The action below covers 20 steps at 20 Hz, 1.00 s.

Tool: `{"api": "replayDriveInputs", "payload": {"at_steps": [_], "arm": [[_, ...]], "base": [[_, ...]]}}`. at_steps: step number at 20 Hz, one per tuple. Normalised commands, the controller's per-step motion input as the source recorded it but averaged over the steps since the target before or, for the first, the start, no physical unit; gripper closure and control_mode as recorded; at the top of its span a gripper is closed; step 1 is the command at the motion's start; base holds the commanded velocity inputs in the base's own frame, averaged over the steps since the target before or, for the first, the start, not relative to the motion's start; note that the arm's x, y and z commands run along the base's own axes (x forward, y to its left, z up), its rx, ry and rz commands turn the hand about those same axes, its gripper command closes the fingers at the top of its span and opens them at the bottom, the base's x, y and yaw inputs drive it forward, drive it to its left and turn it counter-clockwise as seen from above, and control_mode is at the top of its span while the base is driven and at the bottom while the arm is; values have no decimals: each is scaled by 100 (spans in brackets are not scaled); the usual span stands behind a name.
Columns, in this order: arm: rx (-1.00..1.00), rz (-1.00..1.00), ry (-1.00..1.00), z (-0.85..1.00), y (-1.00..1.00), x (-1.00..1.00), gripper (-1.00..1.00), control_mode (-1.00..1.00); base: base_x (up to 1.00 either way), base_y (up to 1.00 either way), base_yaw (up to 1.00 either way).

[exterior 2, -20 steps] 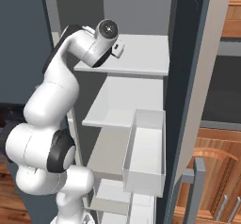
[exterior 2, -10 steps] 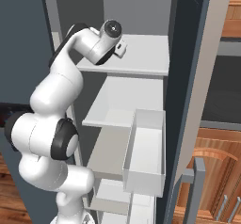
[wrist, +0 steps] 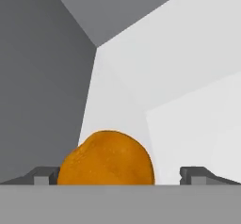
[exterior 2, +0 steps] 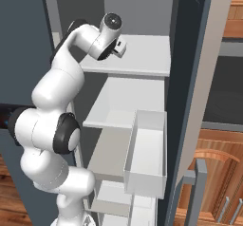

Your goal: Open the fridge, remove the orange, lemon, and steak, and place them on any counter.

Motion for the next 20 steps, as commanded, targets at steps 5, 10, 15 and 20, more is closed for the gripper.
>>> {"api": "replayDriveInputs", "payload": {"at_steps": [5, 10, 15, 20], "arm": [[0, 0, 10, -27, 30, 18, -100, -100], [0, 0, 9, -32, 31, 17, 100, -100], [0, 0, 3, -27, 29, 0, 100, -100], [0, 0, -11, 1, 11, -23, 100, -100]], "base": [[0, 0, 0], [0, 0, 0], [0, 0, 0], [0, 0, 0]]}}
